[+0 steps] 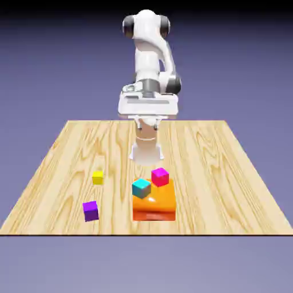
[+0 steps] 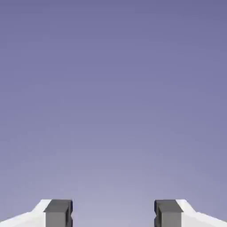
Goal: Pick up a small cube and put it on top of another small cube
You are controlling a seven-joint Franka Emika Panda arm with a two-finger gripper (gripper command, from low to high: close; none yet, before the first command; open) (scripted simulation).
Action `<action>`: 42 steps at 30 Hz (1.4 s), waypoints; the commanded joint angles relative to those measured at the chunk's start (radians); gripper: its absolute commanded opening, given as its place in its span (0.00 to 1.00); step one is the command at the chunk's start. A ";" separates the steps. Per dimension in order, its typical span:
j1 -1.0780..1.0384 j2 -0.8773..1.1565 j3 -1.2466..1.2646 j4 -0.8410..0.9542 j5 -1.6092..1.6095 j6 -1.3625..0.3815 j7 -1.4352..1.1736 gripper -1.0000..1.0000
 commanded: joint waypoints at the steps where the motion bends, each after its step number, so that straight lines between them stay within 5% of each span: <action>1: 0.001 0.023 -0.036 -0.001 0.012 -0.018 0.017 0.50; 24: 0.016 0.542 -0.867 -0.014 0.297 -0.428 0.395 0.50; 40: -0.149 0.870 -0.529 0.059 0.909 -0.349 -0.041 0.50; 41: -0.149 0.870 -0.529 0.059 0.909 -0.349 -0.041 0.00; 42: -0.149 0.870 -0.529 0.059 0.909 -0.349 -0.041 0.00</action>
